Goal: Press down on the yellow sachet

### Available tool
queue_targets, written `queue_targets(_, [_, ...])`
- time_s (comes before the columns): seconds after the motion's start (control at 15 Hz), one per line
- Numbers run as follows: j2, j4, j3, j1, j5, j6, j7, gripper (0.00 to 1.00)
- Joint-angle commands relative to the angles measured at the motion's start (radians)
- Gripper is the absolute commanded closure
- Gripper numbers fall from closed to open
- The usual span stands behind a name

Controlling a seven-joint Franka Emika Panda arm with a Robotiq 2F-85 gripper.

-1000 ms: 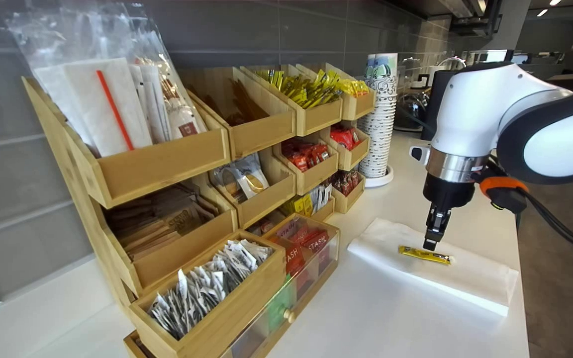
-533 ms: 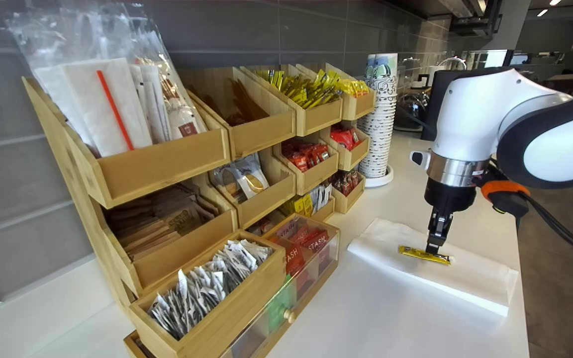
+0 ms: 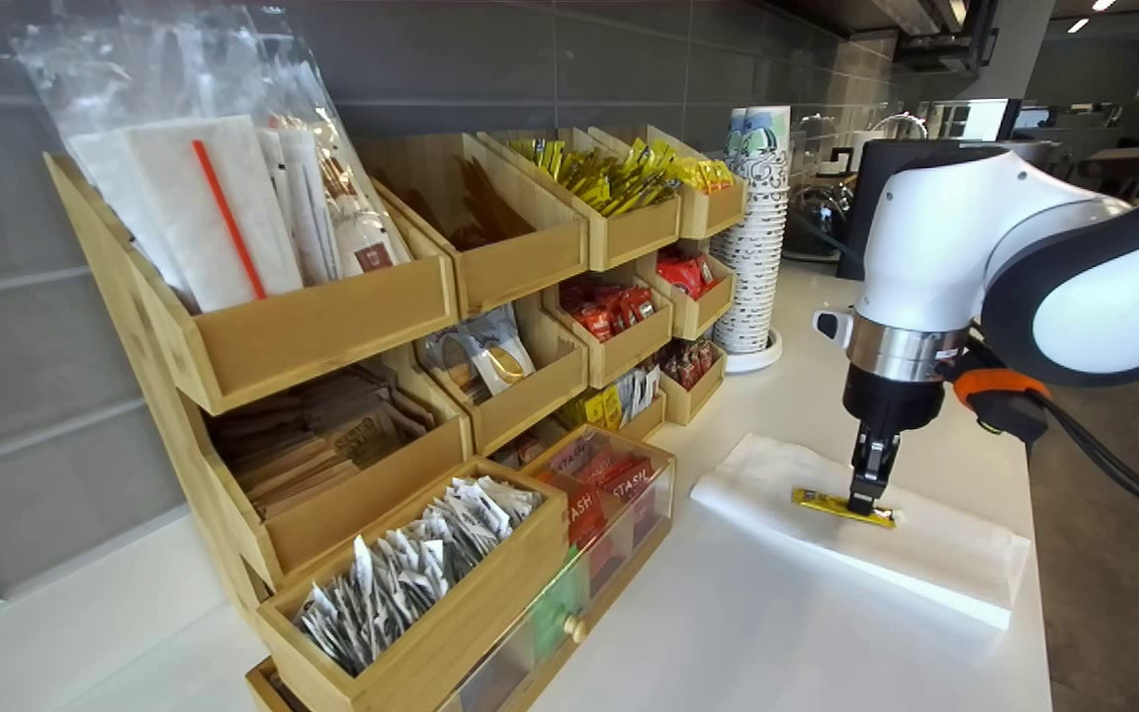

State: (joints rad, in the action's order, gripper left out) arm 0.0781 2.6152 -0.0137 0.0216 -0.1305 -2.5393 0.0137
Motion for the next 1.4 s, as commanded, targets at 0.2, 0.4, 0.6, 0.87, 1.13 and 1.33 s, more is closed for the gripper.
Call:
queue_targets(0.2, [-0.021,0.008,-0.006,0.002,0.017,-0.034,0.027,1.0])
queue_targets(0.4, [-0.026,0.008,-0.007,0.002,0.02,-0.037,0.028,1.0])
queue_targets(0.6, [-0.028,0.008,-0.007,0.001,0.022,-0.038,0.029,1.0])
queue_targets(0.87, [-0.018,0.007,-0.005,0.002,0.014,-0.029,0.021,1.0])
queue_targets(1.13, [-0.002,0.006,-0.003,0.002,0.003,-0.018,0.012,1.0])
queue_targets(1.33, [0.015,0.006,0.0,0.002,-0.011,-0.006,-0.002,1.0])
